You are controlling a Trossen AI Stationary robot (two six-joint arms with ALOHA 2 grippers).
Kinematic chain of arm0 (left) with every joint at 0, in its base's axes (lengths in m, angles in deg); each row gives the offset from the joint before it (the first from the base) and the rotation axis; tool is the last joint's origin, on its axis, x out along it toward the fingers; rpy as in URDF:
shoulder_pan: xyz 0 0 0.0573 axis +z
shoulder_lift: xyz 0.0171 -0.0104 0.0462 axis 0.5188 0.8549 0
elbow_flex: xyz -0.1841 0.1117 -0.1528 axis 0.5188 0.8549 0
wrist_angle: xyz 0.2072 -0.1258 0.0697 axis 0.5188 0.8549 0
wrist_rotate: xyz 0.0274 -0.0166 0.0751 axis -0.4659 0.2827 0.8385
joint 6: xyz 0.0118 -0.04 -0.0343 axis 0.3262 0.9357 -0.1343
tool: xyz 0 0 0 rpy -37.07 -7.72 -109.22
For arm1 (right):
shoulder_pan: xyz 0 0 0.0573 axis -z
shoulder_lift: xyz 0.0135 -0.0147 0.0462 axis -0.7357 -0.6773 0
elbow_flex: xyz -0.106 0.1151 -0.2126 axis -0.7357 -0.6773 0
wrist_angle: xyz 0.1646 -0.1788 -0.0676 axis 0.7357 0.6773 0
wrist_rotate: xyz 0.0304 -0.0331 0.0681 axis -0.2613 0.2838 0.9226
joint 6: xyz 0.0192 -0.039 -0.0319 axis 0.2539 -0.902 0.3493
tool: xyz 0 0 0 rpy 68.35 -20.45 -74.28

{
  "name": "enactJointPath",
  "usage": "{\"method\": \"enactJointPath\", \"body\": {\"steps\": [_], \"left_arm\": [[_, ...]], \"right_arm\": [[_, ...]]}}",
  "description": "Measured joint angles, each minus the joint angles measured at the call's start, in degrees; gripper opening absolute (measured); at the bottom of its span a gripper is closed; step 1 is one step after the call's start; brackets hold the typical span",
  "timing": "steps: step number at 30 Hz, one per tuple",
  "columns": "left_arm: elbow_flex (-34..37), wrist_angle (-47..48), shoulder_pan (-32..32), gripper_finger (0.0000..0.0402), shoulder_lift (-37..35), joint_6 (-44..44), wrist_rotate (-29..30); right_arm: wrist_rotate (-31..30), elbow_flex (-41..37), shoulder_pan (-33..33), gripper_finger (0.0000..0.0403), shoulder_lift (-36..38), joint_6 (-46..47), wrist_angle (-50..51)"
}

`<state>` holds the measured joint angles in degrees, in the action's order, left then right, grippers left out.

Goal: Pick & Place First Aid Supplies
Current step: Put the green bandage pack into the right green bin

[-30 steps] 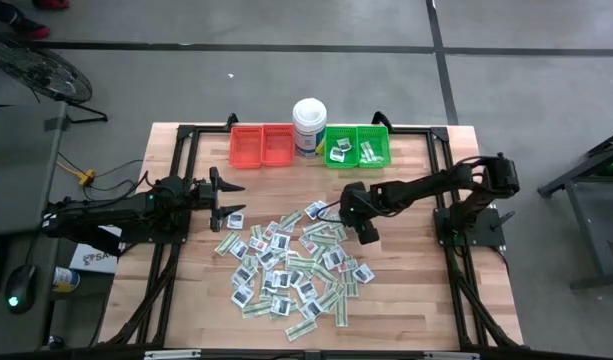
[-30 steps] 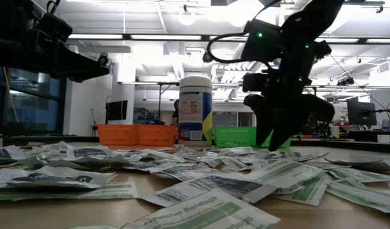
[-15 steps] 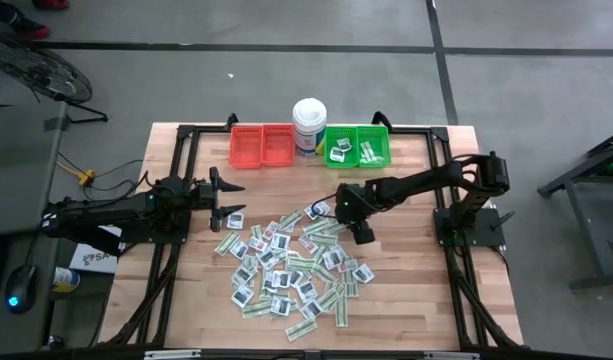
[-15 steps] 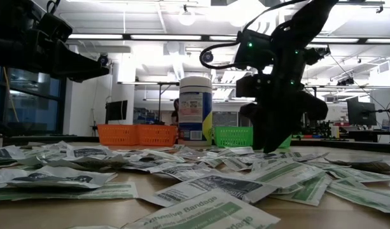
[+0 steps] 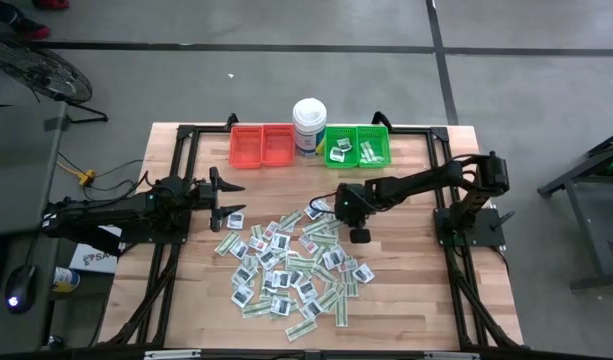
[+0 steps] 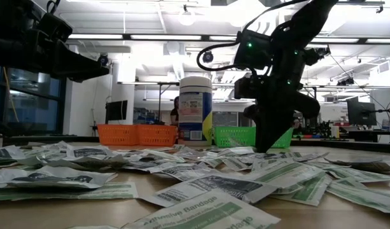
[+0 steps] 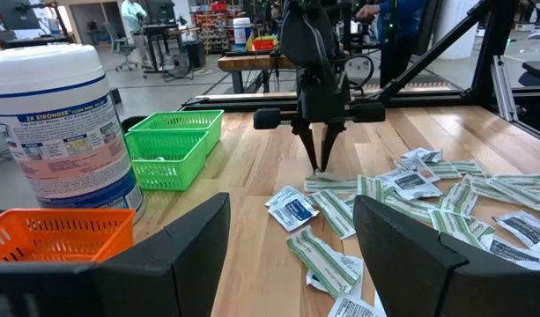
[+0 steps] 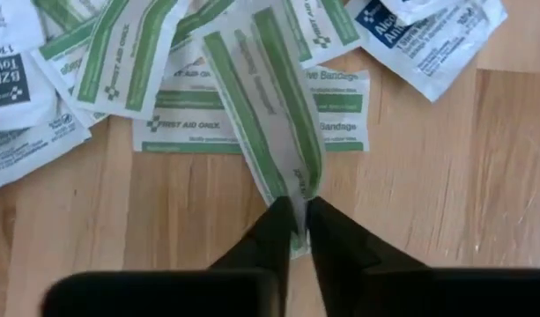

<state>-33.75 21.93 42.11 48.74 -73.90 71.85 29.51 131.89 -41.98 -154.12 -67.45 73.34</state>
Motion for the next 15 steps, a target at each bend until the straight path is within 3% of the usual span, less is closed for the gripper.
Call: {"method": "enactJointPath", "body": {"steps": [3,15], "left_arm": [[0.0,0.0,0.0,0.0238,0.0,0.0,0.0],[0.0,0.0,0.0,0.0238,0.0,0.0,0.0]], "right_arm": [[0.1,-0.1,0.0,0.0005,1.0,1.5,0.2],[0.5,-0.5,-0.1,0.0002,12.3,11.8,7.2]]}}
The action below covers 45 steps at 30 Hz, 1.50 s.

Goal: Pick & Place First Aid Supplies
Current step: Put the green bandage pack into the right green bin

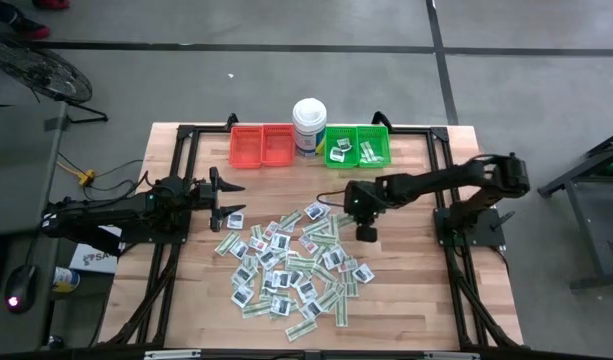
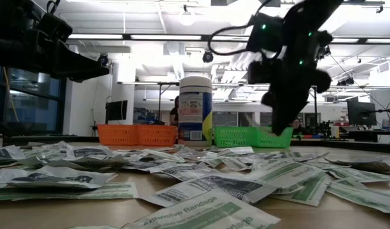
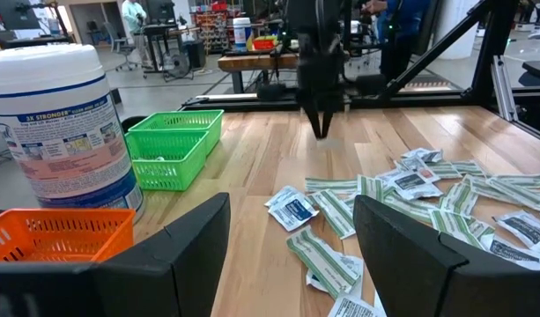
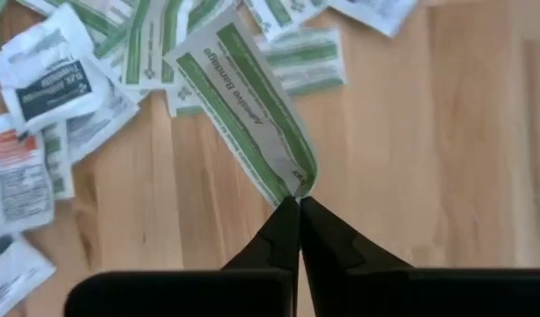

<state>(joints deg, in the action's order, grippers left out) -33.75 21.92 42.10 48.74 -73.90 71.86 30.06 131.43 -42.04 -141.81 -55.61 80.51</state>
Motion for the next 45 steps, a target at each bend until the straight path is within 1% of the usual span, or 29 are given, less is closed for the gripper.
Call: {"method": "enactJointPath", "body": {"steps": [5,11,16,20,27,32,35,41,45], "left_arm": [[0.0,0.0,0.0,0.0238,0.0,0.0,0.0],[0.0,0.0,0.0,0.0238,0.0,0.0,0.0],[0.0,0.0,0.0,0.0238,0.0,0.0,0.0],[0.0,0.0,0.0,0.0238,0.0,0.0,0.0],[0.0,0.0,0.0,0.0238,0.0,0.0,0.0],[0.0,0.0,0.0,0.0238,0.0,0.0,0.0],[0.0,0.0,0.0,0.0238,0.0,0.0,0.0],[0.0,0.0,0.0,0.0238,0.0,0.0,0.0],[0.0,0.0,0.0,0.0238,0.0,0.0,0.0]], "right_arm": [[-0.9,0.0,1.9,0.0001,7.6,3.9,4.1],[-1.0,0.1,7.2,0.0001,16.0,7.3,10.3],[-0.9,0.1,13.6,0.0001,20.2,12.1,11.3],[-0.2,0.1,19.4,0.0000,21.5,13.6,11.2],[1.0,0.1,30.0,0.0000,20.2,14.3,9.4],[2.4,0.2,36.2,0.0000,16.7,19.3,6.8],[3.5,0.2,38.3,0.0000,13.6,24.4,4.1],[8.6,0.2,40.8,0.0000,5.9,33.8,-1.6],[8.9,0.2,42.3,0.0000,2.5,38.7,-4.8]]}}
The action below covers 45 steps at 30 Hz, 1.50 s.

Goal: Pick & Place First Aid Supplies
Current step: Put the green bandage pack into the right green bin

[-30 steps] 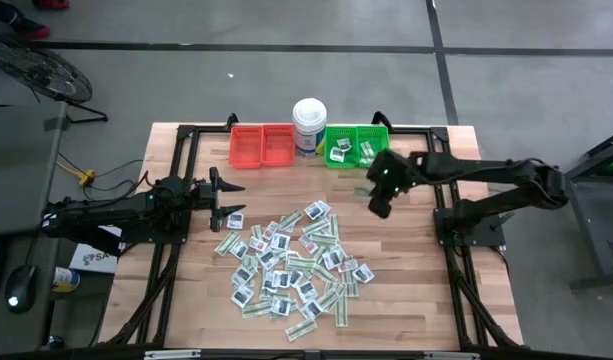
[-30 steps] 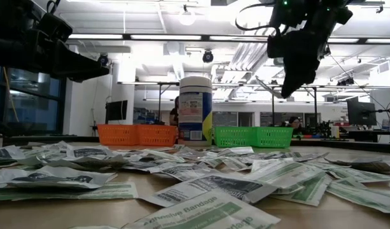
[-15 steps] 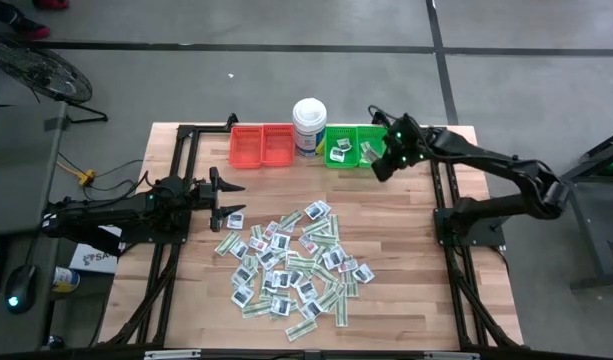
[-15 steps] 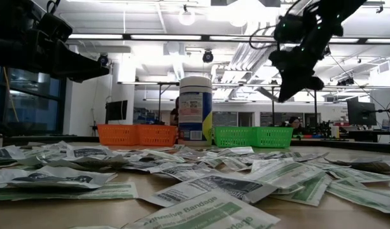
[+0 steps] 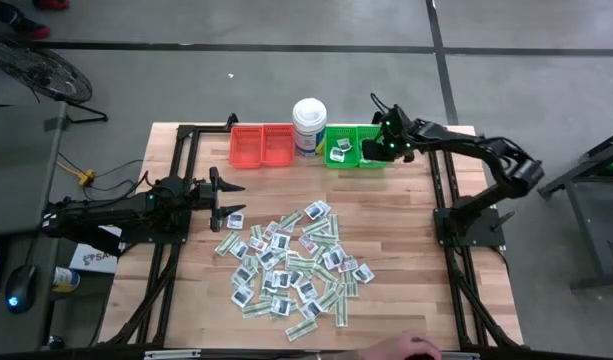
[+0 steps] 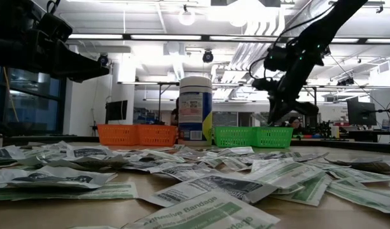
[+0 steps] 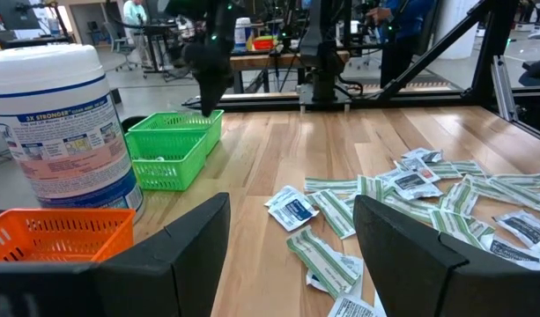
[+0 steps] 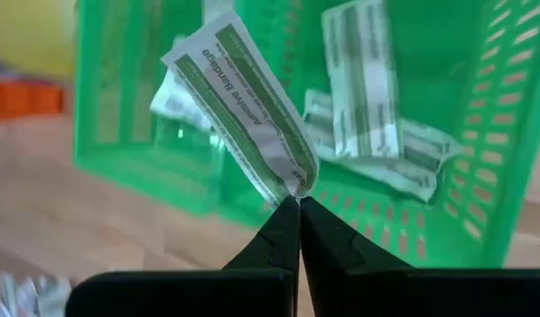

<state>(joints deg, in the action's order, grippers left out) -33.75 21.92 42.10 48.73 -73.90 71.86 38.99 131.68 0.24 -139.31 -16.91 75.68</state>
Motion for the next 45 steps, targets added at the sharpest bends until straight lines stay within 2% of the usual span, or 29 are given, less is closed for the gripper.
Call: {"method": "enactJointPath", "body": {"steps": [11,22,29,40,42,45], "left_arm": [[0.0,0.0,0.0,0.0238,0.0,0.0,0.0],[0.0,0.0,0.0,0.0238,0.0,0.0,0.0],[0.0,0.0,0.0,0.0238,0.0,0.0,0.0],[0.0,0.0,0.0,0.0238,0.0,0.0,0.0],[0.0,0.0,0.0,0.0238,0.0,0.0,0.0],[0.0,0.0,0.0,0.0238,0.0,0.0,0.0]], "right_arm": [[-1.0,0.0,1.9,0.0013,-1.4,6.0,-0.8],[-1.3,0.0,1.9,0.0110,-1.4,4.7,-0.6],[-0.4,0.0,1.1,0.0148,-0.8,-4.0,-1.8],[-0.7,0.0,-4.7,0.0154,5.4,-31.7,-0.8],[-1.5,0.0,-6.4,0.0154,6.5,-34.0,0.3],[-2.3,0.0,-9.4,0.0154,7.7,-32.4,2.4]]}}
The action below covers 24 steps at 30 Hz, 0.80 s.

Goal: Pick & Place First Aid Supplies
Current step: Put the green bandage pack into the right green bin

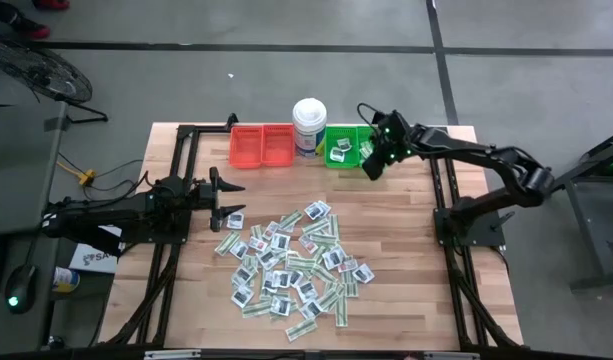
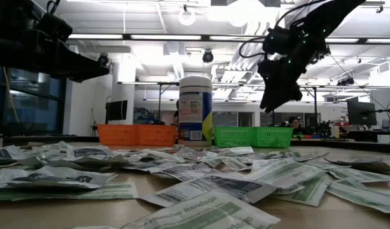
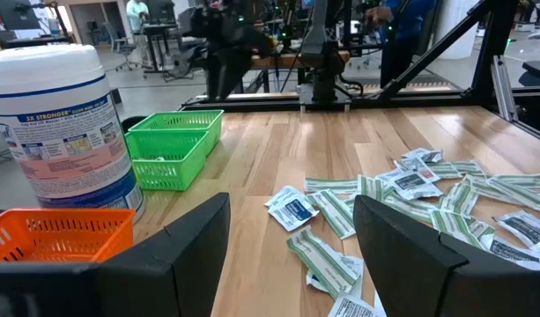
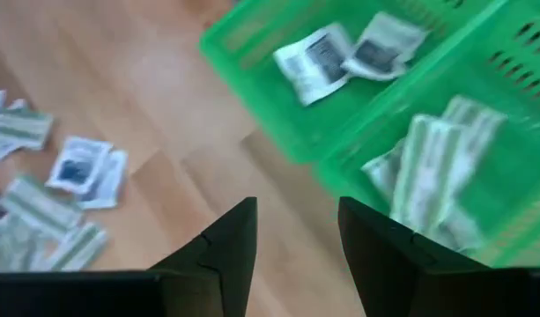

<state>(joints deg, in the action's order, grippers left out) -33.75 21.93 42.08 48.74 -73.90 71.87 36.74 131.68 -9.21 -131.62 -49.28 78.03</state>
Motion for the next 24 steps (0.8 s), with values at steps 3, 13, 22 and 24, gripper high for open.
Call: {"method": "enactJointPath", "body": {"steps": [3,13,22,24], "left_arm": [[0.0,0.0,0.0,0.0238,0.0,0.0,0.0],[0.0,0.0,0.0,0.0238,0.0,0.0,0.0],[0.0,0.0,0.0,0.0238,0.0,0.0,0.0],[0.0,0.0,0.0,0.0238,0.0,0.0,0.0]], "right_arm": [[2.3,0.0,-4.1,0.0154,0.7,4.9,1.3],[-0.1,-2.8,-18.5,0.0154,0.6,21.5,-0.4],[-3.9,-6.2,-28.0,0.0154,-4.1,39.3,-6.6],[-5.2,-6.2,-29.1,0.0154,-5.6,42.3,-8.4]]}}
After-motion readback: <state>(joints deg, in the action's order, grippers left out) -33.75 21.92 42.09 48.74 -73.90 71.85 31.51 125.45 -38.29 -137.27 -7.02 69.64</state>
